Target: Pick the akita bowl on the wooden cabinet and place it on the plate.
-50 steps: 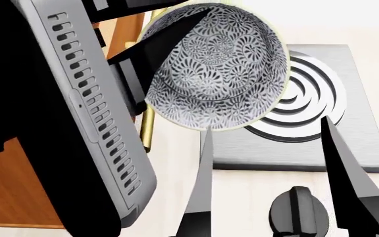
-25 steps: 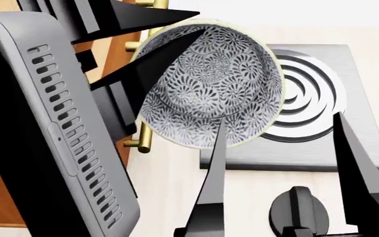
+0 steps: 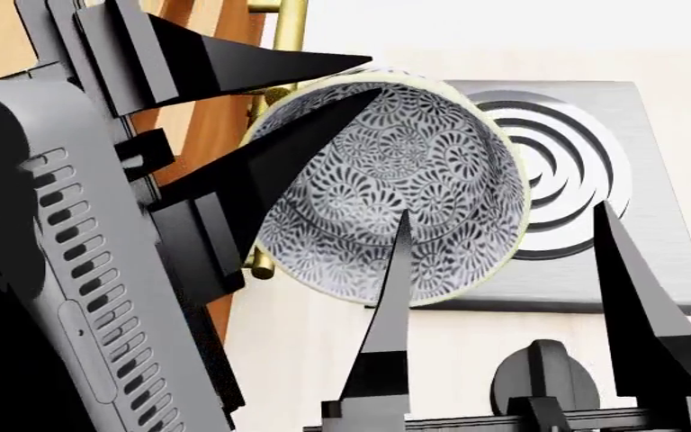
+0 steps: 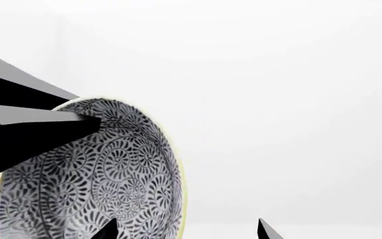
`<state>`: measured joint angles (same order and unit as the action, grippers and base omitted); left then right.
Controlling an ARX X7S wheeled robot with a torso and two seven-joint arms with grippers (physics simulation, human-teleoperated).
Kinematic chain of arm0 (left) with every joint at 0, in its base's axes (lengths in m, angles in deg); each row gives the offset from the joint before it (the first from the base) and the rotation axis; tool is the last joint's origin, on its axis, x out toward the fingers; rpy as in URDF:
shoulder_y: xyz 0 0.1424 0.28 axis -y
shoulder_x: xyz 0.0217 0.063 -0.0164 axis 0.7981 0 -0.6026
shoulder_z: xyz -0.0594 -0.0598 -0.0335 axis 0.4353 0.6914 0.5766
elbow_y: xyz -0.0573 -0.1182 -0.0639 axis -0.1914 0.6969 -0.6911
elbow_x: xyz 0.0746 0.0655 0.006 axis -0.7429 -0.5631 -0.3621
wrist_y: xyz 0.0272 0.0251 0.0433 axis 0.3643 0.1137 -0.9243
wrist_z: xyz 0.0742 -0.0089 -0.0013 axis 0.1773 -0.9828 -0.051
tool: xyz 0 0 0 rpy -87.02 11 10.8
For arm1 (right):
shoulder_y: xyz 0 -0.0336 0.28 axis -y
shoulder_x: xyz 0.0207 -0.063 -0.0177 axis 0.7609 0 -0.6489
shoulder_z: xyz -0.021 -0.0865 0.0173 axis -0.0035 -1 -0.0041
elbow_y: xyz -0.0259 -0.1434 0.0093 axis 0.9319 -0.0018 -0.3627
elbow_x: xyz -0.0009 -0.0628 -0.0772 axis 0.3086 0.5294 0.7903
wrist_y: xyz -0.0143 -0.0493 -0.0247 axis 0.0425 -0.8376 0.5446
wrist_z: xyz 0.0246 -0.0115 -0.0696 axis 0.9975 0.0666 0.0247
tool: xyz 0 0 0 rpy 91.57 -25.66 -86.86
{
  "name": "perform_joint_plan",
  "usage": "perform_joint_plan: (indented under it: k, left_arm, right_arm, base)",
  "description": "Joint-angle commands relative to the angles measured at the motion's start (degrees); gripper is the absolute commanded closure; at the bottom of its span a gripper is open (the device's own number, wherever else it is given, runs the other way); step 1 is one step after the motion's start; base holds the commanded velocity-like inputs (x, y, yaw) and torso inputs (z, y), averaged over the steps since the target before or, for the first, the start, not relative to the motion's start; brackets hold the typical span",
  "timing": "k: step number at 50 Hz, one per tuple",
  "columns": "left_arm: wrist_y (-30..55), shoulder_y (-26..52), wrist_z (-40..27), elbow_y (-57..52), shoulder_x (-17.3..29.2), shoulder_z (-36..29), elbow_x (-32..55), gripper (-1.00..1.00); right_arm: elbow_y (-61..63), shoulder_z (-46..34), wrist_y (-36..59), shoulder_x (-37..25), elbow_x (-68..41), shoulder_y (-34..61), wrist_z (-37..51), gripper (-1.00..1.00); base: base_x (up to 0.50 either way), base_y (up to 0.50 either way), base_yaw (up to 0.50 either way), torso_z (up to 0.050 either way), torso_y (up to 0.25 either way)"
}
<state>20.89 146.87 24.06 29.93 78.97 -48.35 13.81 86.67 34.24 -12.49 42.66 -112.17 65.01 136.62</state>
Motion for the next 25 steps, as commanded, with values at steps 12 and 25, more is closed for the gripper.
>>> perform_joint_plan:
  k: [12,25]
  left_arm:
    - [-0.3,-0.6,0.6,-0.5,-0.2,2.3,-1.3,1.0]
    - [-0.4,-1.5,-0.3,-0.2,0.0,2.2,-2.1,1.0]
  right_arm:
    - [-2.2,2.4,-2.5,0.2,-0.2,-2.5,-0.2,1.0]
    - [-1.9,2.5,-2.0,0.2,0.5,-2.9,1.1,1.0]
  base:
    - [0.0,0.0,0.0,0.0,0.001]
    - [0.0,0.0,0.0,0.0,0.0]
